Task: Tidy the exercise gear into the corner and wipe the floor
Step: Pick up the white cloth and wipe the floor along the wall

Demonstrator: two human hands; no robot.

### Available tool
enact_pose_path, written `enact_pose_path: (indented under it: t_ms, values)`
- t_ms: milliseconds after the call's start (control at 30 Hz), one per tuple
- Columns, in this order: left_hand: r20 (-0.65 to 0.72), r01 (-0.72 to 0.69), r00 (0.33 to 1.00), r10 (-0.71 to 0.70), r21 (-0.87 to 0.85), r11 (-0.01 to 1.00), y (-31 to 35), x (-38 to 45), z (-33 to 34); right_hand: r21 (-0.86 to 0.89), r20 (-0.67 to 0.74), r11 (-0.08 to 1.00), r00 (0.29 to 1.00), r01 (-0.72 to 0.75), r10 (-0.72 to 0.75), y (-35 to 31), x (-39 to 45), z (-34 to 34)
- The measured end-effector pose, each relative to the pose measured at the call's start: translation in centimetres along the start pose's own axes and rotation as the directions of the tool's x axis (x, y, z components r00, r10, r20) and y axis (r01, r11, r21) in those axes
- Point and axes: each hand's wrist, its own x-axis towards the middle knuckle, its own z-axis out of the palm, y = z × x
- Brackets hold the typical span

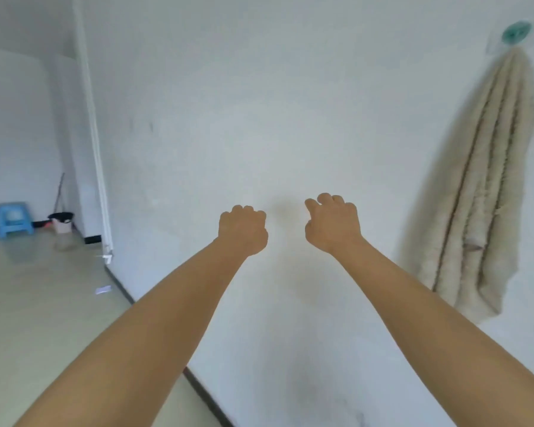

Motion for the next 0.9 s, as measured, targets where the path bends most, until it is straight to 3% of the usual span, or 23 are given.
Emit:
enact_pose_path:
  t_ms: [167, 333, 600, 900]
  values:
    - [0.187, 0.179, 0.963, -0.193, 0.093, 0.98, -12.3, -7.9, 2.2, 0.158, 0.081, 0.964, 0.97, 0.213, -0.227, -14.2, -1.9, 2.6]
    - [0.34, 0.338, 0.867, -0.366, 0.14, 0.931, -24.6, -15.2, 6.9, 0.331, 0.142, 0.874, 0.897, 0.356, -0.419, -29.6, -5.2, 6.1]
    - [0.483, 0.403, 0.75, -0.451, 0.206, 0.892, -43.3, -26.3, 15.9, 0.467, 0.346, 0.799, 0.754, 0.378, -0.559, -51.1, -10.9, 12.7]
    - [0.647, 0.465, 0.601, -0.469, 0.194, 0.864, -57.3, -31.9, 27.6, 0.505, 0.532, 0.783, 0.583, 0.364, -0.614, -67.5, -13.1, 23.1]
